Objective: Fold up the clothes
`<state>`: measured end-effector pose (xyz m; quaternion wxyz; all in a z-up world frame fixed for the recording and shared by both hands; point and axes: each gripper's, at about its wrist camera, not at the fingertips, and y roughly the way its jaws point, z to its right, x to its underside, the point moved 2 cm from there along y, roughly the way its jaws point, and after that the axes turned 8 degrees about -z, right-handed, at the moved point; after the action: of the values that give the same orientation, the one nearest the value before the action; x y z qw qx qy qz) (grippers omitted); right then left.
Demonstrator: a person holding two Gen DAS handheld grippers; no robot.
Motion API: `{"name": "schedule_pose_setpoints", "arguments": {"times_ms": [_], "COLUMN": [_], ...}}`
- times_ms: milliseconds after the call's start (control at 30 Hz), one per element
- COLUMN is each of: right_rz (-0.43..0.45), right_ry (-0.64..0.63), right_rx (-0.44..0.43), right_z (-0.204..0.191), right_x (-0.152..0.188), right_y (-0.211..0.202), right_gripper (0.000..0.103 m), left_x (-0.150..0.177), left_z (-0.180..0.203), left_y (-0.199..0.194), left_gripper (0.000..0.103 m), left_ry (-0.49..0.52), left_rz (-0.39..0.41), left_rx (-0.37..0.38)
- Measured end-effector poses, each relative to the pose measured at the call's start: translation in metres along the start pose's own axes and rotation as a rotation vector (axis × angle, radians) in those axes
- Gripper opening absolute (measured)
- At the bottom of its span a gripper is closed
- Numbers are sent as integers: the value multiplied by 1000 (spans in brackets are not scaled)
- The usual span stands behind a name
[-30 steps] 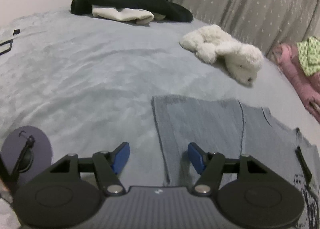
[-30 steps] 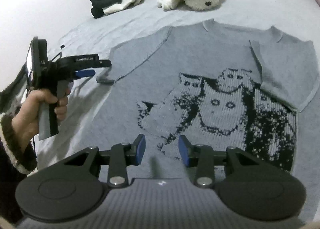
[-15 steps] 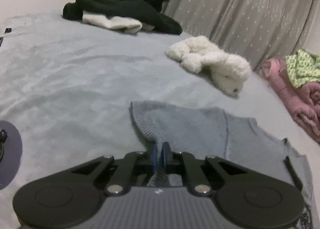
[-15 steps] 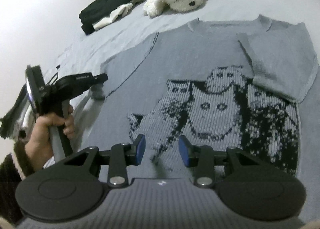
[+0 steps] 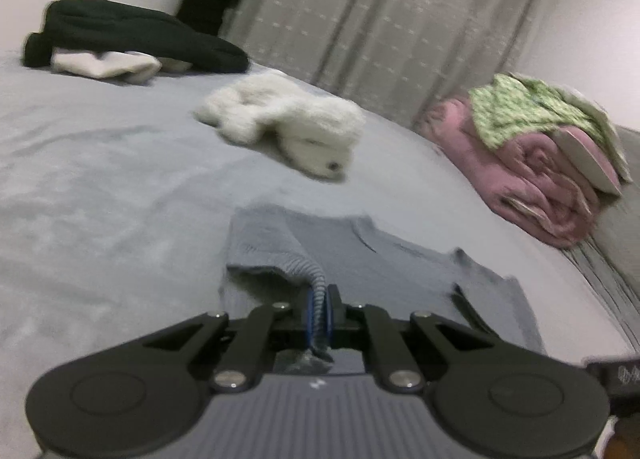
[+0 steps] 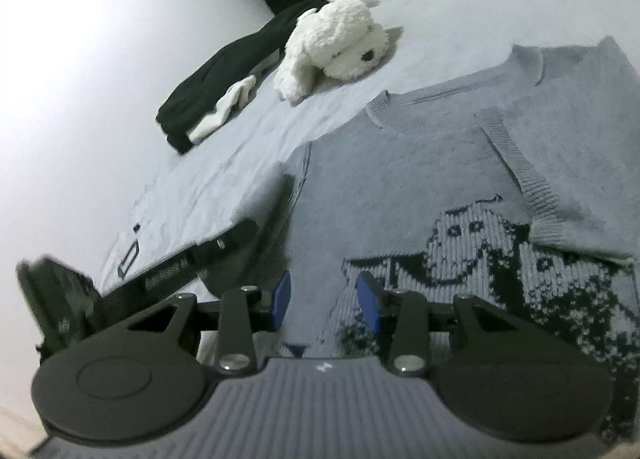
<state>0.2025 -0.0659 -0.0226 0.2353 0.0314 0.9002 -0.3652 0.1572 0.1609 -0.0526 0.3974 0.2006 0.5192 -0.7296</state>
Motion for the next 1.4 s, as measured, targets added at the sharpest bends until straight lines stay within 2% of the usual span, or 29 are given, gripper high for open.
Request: {"name": "schedule_pose_setpoints", "arguments": {"times_ms": [167, 233, 300, 333, 467, 667, 733, 800, 833, 900, 933, 967, 1000, 1233, 1400], "right_rz": [40, 52, 58, 58, 63, 103, 129, 152, 167, 188, 196, 199, 202, 301, 315], "right_ry": [104, 156, 193, 206, 220, 161, 142, 132, 124, 104, 86, 67, 46, -62, -116], "right_rx": [-29, -48, -58, -58, -55, -25, -7, 8, 20, 42, 59, 80, 100, 149, 205], "right_z": [21, 31, 38, 41, 45, 40, 41, 43, 43, 42, 40, 38, 36, 17, 15], "right_x": [-3, -2, -1, -1, 1, -3, -6, -10, -12, -16, -18, -20, -22, -38, -54], "right_y": [4, 5, 6, 7, 9, 19, 26, 34, 38, 45, 48, 51, 52, 31, 22], "right_gripper": [42, 42, 42, 42, 42, 42, 41, 34, 33, 24, 20, 9, 5, 4, 4], "left_x": [13, 16, 15, 15, 12, 25, 30, 35, 38, 44, 46, 48, 47, 34, 26], "left_z": [22, 28, 32, 32, 30, 22, 23, 25, 26, 29, 31, 32, 34, 51, 70], "left_y": [11, 9, 3, 0, -12, -26, -26, -23, -20, -14, -12, -10, -10, -14, -11], "left_gripper": [9, 27, 39, 41, 43, 43, 42, 40, 27, 7, 6, 5, 2, 0, 0], "left_ry": [54, 79, 116, 135, 237, 489, 553, 602, 627, 669, 679, 689, 687, 606, 559], "left_rz": [-69, -91, -90, -92, -110, -169, -179, -190, -199, -216, -214, -213, -207, -142, -113], "left_rx": [102, 144, 154, 156, 145, 117, 116, 111, 108, 94, 82, 70, 66, 91, 142]}}
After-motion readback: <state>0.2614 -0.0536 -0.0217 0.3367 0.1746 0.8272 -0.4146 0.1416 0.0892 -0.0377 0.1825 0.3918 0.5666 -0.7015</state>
